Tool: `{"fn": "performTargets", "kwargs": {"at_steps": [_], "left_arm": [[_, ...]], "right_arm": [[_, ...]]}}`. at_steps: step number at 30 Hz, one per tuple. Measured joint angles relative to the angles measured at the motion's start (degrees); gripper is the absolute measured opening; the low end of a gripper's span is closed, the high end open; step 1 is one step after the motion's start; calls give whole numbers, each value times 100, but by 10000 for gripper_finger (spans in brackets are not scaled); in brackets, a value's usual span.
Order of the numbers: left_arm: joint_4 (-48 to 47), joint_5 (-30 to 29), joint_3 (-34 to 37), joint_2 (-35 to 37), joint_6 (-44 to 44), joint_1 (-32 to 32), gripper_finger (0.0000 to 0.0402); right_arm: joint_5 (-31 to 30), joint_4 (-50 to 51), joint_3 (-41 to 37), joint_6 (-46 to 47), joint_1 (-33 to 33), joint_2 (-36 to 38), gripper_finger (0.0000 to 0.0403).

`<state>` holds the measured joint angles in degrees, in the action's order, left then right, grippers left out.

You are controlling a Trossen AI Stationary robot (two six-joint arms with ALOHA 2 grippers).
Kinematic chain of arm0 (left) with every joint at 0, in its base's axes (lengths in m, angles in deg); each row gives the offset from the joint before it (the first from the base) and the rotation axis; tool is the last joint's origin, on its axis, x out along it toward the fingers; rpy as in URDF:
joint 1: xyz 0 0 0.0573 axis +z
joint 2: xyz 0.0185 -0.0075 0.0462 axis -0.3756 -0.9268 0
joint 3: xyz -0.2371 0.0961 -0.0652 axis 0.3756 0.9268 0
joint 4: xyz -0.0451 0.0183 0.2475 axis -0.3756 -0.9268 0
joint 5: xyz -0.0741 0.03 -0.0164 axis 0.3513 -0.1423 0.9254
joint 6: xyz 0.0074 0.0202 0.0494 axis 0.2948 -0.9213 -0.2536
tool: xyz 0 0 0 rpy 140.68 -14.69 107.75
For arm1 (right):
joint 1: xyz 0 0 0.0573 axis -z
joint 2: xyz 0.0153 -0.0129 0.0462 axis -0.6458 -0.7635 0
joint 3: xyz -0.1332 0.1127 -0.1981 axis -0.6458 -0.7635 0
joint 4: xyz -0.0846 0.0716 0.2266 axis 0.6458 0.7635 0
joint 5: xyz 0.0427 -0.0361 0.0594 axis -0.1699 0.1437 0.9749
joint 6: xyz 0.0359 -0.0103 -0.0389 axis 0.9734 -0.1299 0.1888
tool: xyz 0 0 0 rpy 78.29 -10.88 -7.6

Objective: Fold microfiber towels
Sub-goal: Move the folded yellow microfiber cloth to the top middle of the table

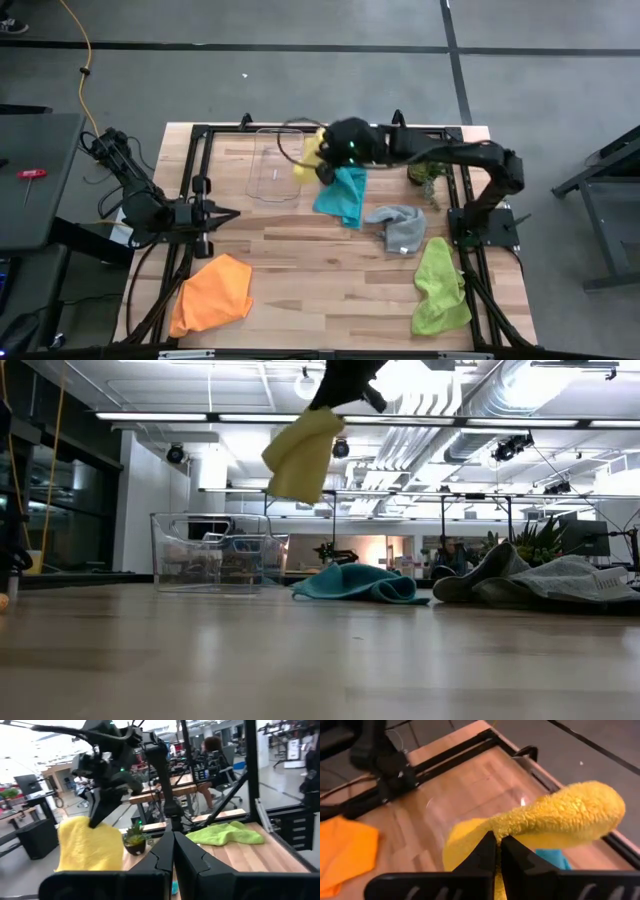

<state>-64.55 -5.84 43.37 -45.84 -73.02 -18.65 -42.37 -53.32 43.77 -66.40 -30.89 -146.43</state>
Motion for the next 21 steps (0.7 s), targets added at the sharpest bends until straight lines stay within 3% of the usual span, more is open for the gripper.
{"fn": "performTargets", "kwargs": {"at_steps": [9,21], "left_arm": [[2,-145,0,-4,-100,0,0],[2,-145,0,-2,-97,4,0]], "right_arm": [[630,-110,1054,-226,619,-1111,0],[1321,-108,3370,-304,991,-3051,0]]}}
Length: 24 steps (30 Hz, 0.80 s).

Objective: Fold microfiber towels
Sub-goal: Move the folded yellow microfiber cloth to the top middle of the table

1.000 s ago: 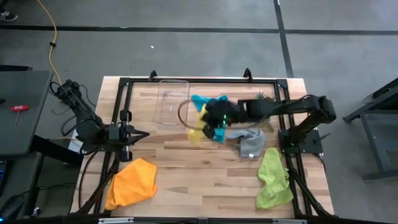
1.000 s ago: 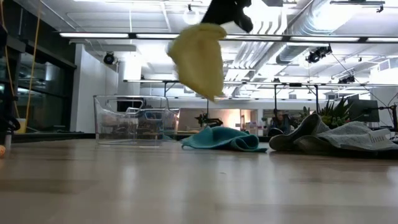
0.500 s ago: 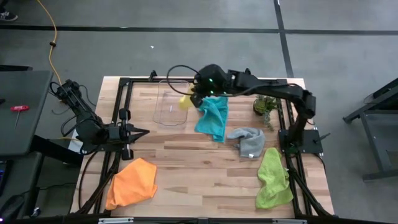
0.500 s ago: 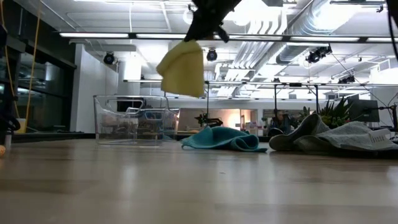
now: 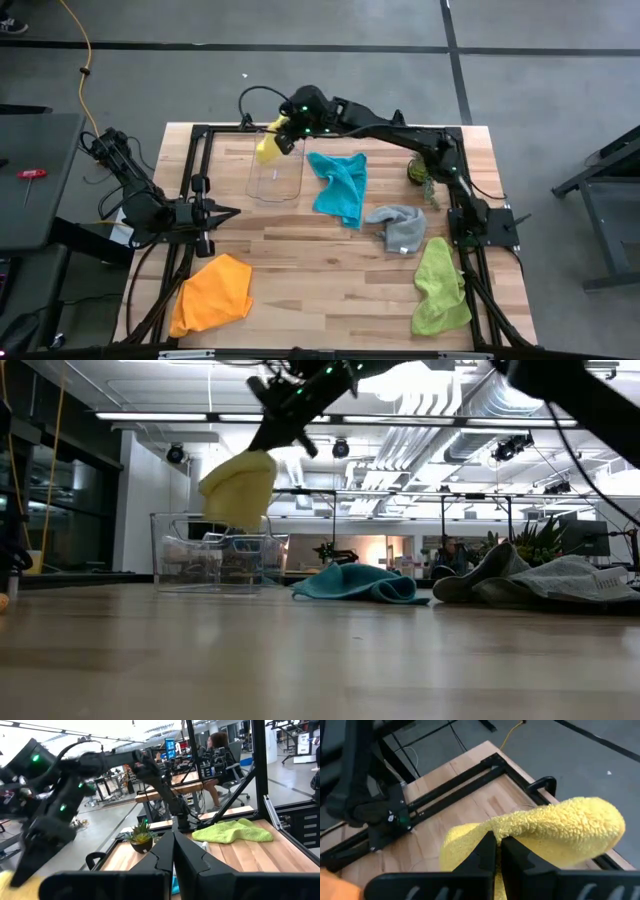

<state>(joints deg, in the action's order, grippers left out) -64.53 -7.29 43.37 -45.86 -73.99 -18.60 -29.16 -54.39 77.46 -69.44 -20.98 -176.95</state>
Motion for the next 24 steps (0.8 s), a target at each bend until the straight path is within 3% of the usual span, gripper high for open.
{"fn": "performTargets", "kwargs": {"at_steps": [7,24], "left_arm": [[-141,0,2,-2,108,0,0],[-130,0,2,-2,108,2,0]], "right_arm": [[103,347,272,66,62,-635,0],[-81,-14,33,372,-57,-680,0]]}}
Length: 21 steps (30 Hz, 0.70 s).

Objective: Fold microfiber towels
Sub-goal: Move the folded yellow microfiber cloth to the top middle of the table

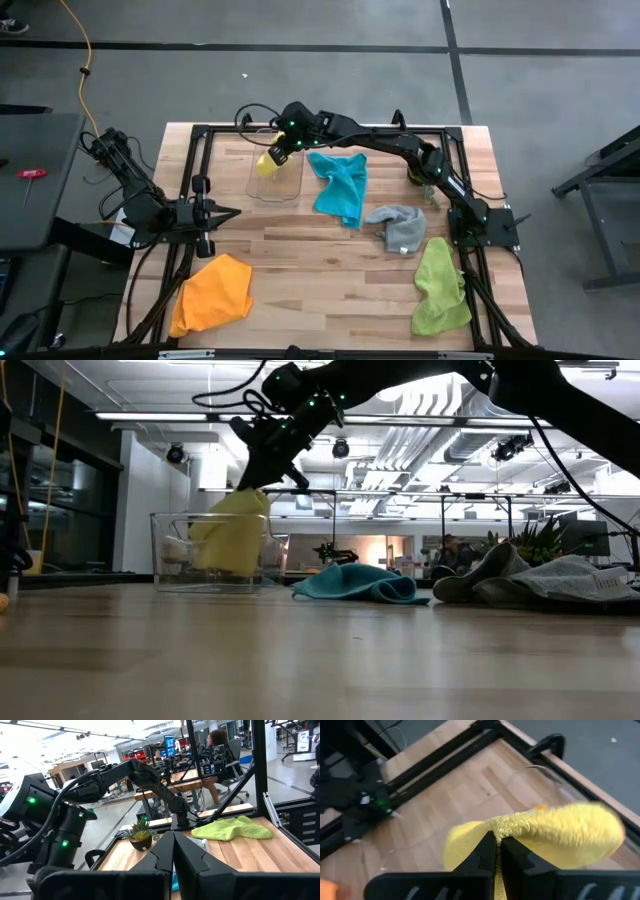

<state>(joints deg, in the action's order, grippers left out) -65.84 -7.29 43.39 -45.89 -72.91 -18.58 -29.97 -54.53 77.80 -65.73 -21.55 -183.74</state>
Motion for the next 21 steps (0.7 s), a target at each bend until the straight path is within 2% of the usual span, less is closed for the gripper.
{"fn": "performTargets", "kwargs": {"at_steps": [5,11,21], "left_arm": [[1,1,0,0,10,0,0],[-11,0,0,0,18,0,0],[-46,2,2,0,105,-2,0]], "right_arm": [[-10,253,-12,-212,6,79,0],[-354,845,4,-550,4,515,0],[-1459,2195,-7,-800,-183,1387,0]]}}
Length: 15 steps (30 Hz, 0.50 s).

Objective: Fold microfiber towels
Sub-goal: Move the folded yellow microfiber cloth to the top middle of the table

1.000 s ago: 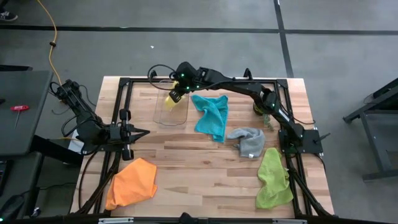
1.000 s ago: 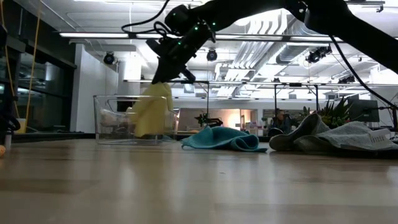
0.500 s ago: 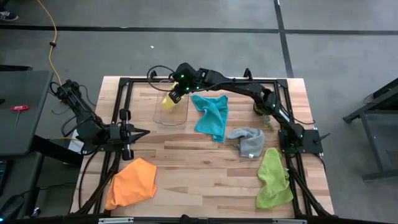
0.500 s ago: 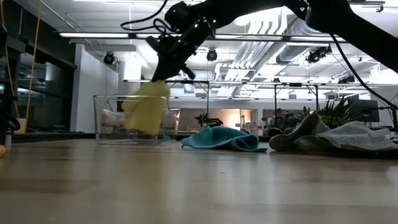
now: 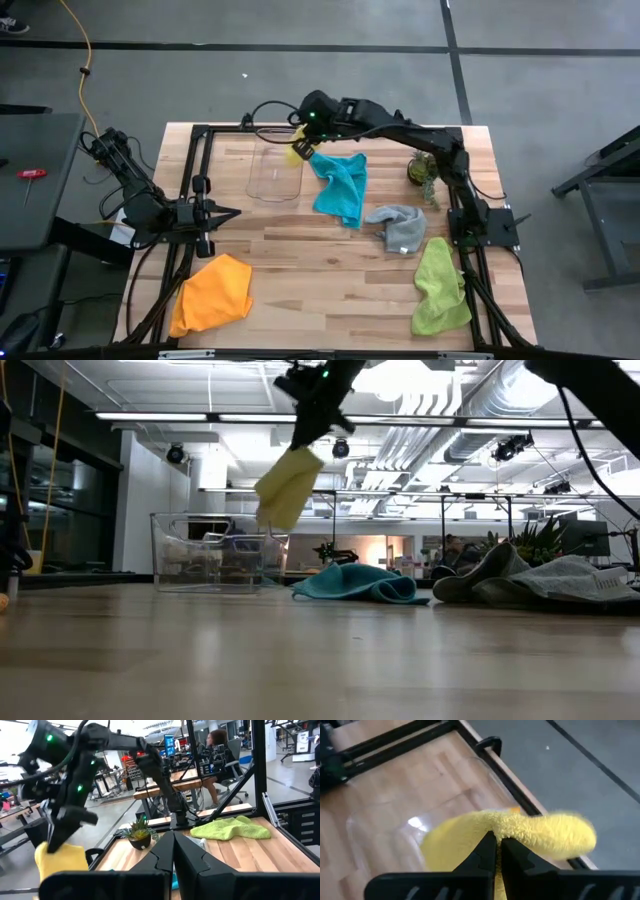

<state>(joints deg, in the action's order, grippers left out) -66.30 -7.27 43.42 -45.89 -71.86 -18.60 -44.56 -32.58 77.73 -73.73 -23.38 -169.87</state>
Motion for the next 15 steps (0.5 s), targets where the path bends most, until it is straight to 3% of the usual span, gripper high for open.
{"fn": "performTargets", "kwargs": {"at_steps": [10,15], "left_arm": [[-102,-1,2,-1,112,0,0],[-129,0,2,0,169,0,0]], "right_arm": [[-1315,1430,-87,344,-298,789,0],[-1655,1273,-1433,643,-443,1508,0]]}}
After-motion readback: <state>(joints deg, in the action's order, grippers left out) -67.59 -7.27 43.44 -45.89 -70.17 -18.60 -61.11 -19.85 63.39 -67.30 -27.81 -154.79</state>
